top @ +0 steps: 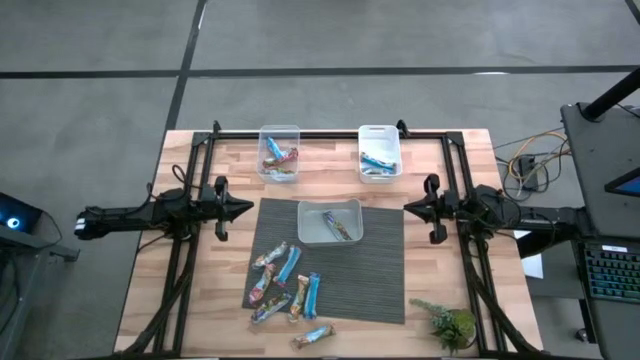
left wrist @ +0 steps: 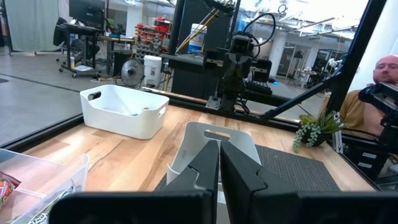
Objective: Pick and place Granola Bars by type
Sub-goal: Put the yellow granola bar into the white bin
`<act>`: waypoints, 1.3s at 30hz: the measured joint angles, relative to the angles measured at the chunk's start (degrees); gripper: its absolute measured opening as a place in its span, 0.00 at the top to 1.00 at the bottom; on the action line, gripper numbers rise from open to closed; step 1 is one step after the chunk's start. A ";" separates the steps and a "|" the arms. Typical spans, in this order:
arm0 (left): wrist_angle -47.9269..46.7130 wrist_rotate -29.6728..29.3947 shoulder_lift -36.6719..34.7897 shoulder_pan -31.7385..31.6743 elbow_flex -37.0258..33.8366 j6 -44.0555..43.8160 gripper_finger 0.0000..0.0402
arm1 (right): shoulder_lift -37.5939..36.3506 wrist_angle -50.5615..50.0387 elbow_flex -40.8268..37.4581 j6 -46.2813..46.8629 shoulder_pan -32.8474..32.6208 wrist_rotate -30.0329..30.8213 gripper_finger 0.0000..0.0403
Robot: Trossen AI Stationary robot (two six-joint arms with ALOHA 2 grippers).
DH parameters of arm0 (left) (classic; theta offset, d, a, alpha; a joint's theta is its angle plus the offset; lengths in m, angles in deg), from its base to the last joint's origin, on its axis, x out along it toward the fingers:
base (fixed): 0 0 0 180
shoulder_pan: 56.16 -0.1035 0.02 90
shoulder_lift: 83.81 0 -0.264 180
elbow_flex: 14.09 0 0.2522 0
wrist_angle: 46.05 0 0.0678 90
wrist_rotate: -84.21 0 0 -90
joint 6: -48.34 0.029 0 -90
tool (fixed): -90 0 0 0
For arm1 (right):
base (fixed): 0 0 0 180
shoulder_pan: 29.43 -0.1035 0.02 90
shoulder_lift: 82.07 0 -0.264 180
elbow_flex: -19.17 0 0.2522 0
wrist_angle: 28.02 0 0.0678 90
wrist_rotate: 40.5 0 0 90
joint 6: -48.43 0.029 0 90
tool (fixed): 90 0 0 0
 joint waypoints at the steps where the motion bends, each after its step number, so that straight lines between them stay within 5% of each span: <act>1: 0.01 0.02 0.00 0.00 0.00 0.02 1.00 | -0.16 0.04 0.00 -0.64 0.00 0.00 0.98; 39: 0.00 0.02 0.00 0.00 0.00 0.02 1.00 | 0.19 -3.02 0.02 -1.46 -0.04 -0.11 0.98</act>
